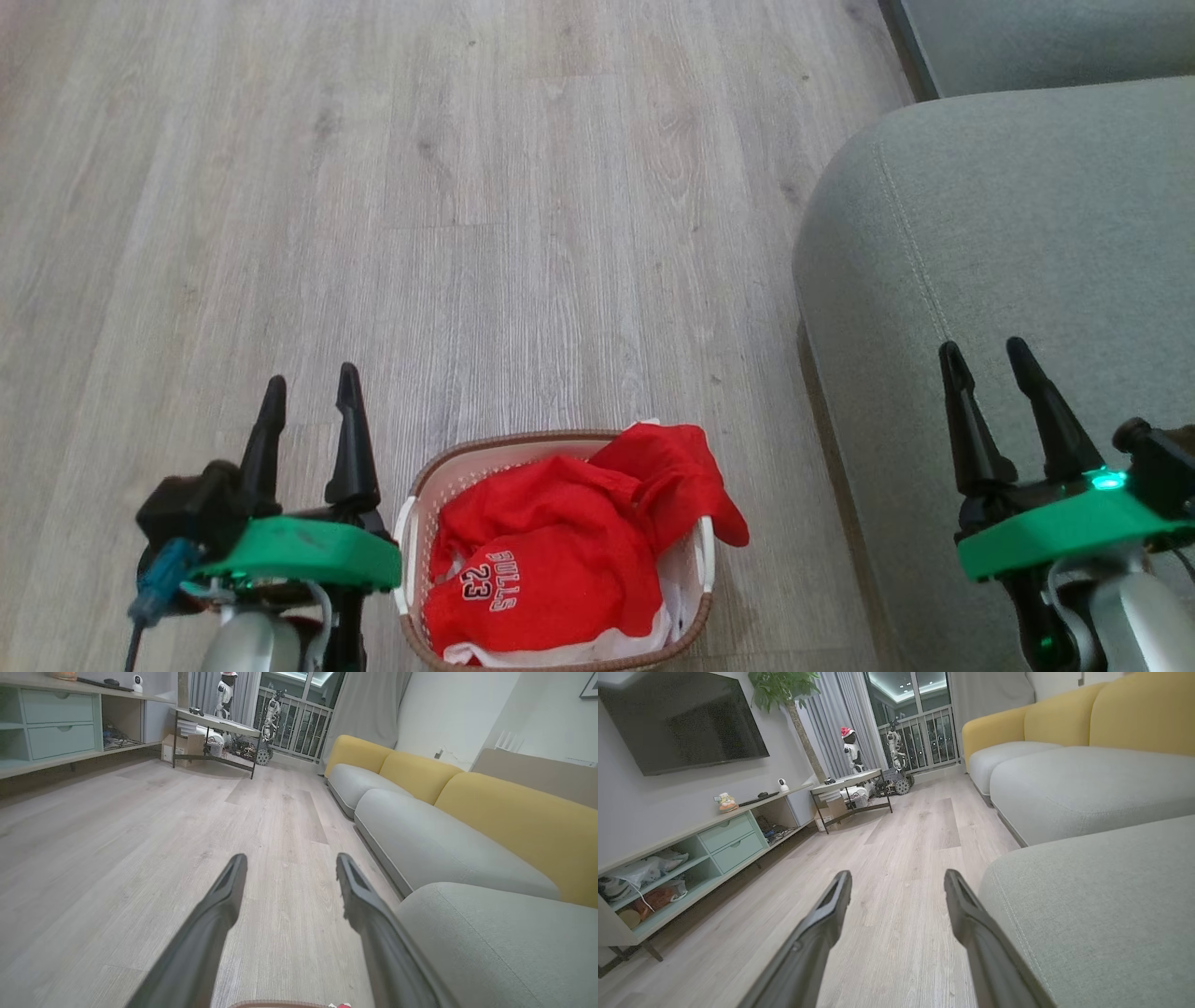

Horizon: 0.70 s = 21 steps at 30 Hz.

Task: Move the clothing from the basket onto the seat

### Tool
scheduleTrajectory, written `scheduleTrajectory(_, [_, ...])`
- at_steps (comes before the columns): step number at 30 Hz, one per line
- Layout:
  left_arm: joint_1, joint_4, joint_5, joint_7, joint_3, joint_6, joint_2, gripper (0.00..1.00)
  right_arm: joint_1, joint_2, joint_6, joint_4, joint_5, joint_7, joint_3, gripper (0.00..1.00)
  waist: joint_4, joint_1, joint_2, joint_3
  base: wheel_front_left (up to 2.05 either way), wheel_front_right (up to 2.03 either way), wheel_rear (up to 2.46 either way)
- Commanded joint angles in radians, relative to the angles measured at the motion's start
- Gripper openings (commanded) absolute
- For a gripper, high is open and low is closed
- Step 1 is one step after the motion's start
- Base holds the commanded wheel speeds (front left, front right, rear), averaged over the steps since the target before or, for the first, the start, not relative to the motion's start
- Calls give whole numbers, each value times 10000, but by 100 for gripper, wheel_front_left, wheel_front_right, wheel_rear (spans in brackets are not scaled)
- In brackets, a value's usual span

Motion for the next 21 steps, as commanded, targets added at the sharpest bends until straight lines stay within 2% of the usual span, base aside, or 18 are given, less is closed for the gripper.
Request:
scheduleTrajectory(1, [-503, -439, 337, -157, 168, 65, 145, 100, -524, -244, -1, -449, -297, -160, 216, 100, -3, -1, 0, 0, 0, 0, 0])
scheduleTrajectory(13, [-524, -713, 1728, -508, -7, 292, 156, 100, -559, -456, -2, -712, -1483, -514, 471, 100, -28, -1, 0, 20, 0, 0, 0])
scheduleTrajectory(21, [-519, -809, 2273, -651, -125, 404, 160, 100, -576, -557, -2, -826, -1962, -659, 572, 100, -39, -1, 0, 27, 0, 0, 0])
